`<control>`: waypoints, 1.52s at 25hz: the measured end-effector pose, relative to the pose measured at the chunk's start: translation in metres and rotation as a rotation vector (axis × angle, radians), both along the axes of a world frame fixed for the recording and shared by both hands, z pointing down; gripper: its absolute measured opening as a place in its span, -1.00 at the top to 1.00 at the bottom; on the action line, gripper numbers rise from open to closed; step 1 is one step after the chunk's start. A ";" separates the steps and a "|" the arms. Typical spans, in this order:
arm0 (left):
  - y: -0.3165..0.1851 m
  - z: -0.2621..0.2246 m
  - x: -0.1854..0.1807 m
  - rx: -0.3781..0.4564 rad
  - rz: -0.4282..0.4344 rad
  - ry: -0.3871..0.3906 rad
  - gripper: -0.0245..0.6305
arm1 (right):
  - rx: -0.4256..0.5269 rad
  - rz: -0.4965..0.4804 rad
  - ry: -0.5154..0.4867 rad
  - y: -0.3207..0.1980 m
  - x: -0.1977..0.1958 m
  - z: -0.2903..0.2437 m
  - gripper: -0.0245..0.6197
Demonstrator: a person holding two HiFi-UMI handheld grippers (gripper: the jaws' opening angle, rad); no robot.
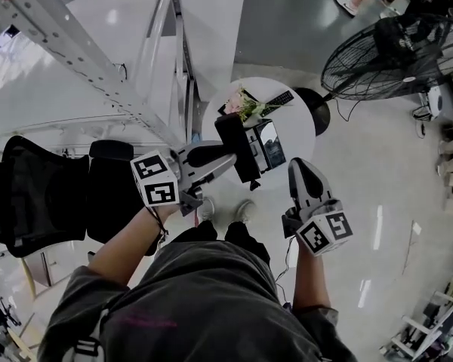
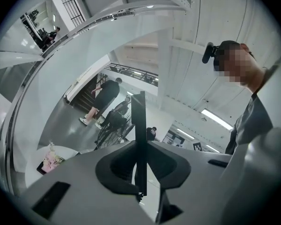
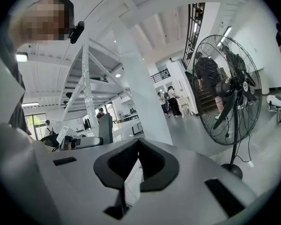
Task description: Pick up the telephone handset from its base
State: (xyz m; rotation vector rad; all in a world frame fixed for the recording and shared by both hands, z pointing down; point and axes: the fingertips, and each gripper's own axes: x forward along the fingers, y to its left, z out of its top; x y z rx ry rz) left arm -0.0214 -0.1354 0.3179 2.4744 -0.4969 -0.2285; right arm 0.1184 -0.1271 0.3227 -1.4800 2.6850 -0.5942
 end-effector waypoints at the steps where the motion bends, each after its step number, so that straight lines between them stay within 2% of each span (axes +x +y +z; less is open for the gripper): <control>1: 0.001 -0.003 -0.001 0.008 0.005 0.000 0.69 | 0.005 0.003 0.000 0.001 -0.001 -0.003 0.87; 7: 0.003 -0.019 -0.010 0.029 0.030 0.023 0.69 | 0.032 0.016 0.002 0.003 -0.010 -0.017 0.87; 24: -0.003 -0.044 -0.015 0.098 0.041 0.006 0.69 | 0.083 -0.004 0.031 -0.003 -0.019 -0.042 0.87; 38: -0.005 -0.038 -0.002 0.079 0.026 0.005 0.69 | 0.078 -0.036 0.039 -0.002 -0.009 -0.043 0.87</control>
